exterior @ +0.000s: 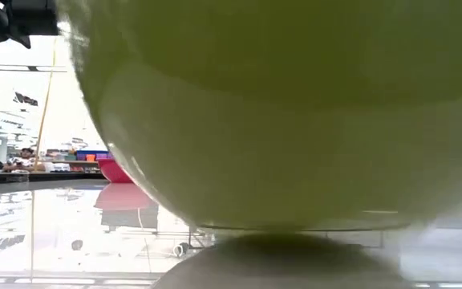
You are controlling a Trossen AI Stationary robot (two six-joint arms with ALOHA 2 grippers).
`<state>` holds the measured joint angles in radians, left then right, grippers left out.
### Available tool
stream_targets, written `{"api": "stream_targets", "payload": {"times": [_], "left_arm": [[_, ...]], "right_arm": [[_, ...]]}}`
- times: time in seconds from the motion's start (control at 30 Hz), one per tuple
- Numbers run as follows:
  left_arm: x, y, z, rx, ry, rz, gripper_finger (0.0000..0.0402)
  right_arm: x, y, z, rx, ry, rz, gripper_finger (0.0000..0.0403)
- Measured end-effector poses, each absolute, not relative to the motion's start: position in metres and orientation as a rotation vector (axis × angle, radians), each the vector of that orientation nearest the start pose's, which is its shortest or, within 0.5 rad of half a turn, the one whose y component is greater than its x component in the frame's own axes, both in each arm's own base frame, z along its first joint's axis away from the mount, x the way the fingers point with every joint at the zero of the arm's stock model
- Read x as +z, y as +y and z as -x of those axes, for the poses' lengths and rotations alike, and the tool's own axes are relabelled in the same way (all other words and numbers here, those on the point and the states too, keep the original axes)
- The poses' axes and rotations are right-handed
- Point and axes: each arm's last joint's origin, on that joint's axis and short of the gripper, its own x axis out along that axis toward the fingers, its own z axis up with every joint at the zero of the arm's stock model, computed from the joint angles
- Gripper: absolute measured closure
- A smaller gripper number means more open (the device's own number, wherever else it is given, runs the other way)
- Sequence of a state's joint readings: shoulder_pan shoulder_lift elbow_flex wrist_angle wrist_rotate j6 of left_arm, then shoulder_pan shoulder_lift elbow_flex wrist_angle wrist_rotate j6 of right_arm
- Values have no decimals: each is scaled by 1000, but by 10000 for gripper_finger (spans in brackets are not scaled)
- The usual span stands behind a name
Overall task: Nest bowls inside each other
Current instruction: Stack the light blue bowl into the dark green bowl, then stack the blue bowl into the light blue bowl
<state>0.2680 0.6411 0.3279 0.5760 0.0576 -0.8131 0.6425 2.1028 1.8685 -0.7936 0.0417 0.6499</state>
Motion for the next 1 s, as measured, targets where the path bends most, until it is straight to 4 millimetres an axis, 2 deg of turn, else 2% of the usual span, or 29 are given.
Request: {"api": "stream_targets", "payload": {"times": [0.17, 0.33, 0.47, 0.67, 0.77, 1.0], "left_arm": [[268, 38, -148, 66, -317, 770, 262], [267, 38, -149, 65, -311, 774, 262], [260, 38, -150, 84, -227, 773, 262], [243, 38, -152, 152, -66, 767, 262], [243, 39, -152, 156, -63, 767, 262], [248, 38, -152, 105, -100, 769, 262]], "right_arm": [[260, 275, -368, 191, 1011, -268, 127], [257, 271, -373, 138, 990, -275, 127], [280, 257, -374, 62, 878, -278, 127], [323, 216, -375, -122, 681, -231, 127], [348, 184, -377, -173, 615, -235, 127], [384, 115, -379, -220, 543, -205, 127]]}}
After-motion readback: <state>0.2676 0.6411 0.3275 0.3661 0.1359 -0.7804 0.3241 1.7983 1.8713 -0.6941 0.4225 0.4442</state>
